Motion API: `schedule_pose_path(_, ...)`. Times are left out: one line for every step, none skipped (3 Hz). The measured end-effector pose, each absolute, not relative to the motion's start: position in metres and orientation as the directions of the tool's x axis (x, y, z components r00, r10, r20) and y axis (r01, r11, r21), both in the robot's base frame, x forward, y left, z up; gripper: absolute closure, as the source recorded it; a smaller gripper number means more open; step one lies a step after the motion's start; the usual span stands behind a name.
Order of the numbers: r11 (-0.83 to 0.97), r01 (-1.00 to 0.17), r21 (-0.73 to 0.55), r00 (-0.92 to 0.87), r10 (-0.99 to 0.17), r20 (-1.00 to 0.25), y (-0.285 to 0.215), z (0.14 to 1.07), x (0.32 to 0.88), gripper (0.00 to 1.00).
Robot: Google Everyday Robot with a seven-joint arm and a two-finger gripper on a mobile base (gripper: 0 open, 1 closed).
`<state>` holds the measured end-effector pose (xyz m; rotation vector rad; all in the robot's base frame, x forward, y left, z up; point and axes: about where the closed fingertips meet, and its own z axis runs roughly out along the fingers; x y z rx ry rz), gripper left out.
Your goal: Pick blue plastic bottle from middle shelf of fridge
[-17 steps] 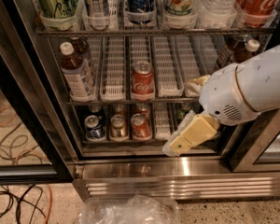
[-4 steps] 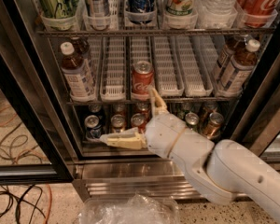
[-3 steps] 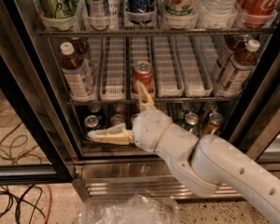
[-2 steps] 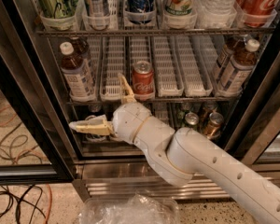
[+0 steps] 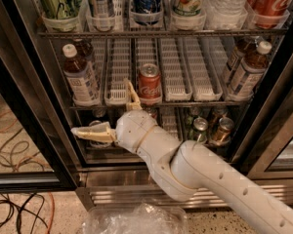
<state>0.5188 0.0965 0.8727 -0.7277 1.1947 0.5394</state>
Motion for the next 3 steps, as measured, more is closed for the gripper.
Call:
schedule_pose_path(0.730,-0.641,-0.237,0.337,-0.010,-0.942,0.102,0.865,0.536,0.00)
schedule_pose_path(0.775,-0.575,-0.261,0.314,-0.085,-0.945,0.086,0.836,0.587,0.00)
schedule_pose_path(0.770,-0.584,-0.257,0.324,-0.069,-0.943,0.093,0.839,0.585,0.00)
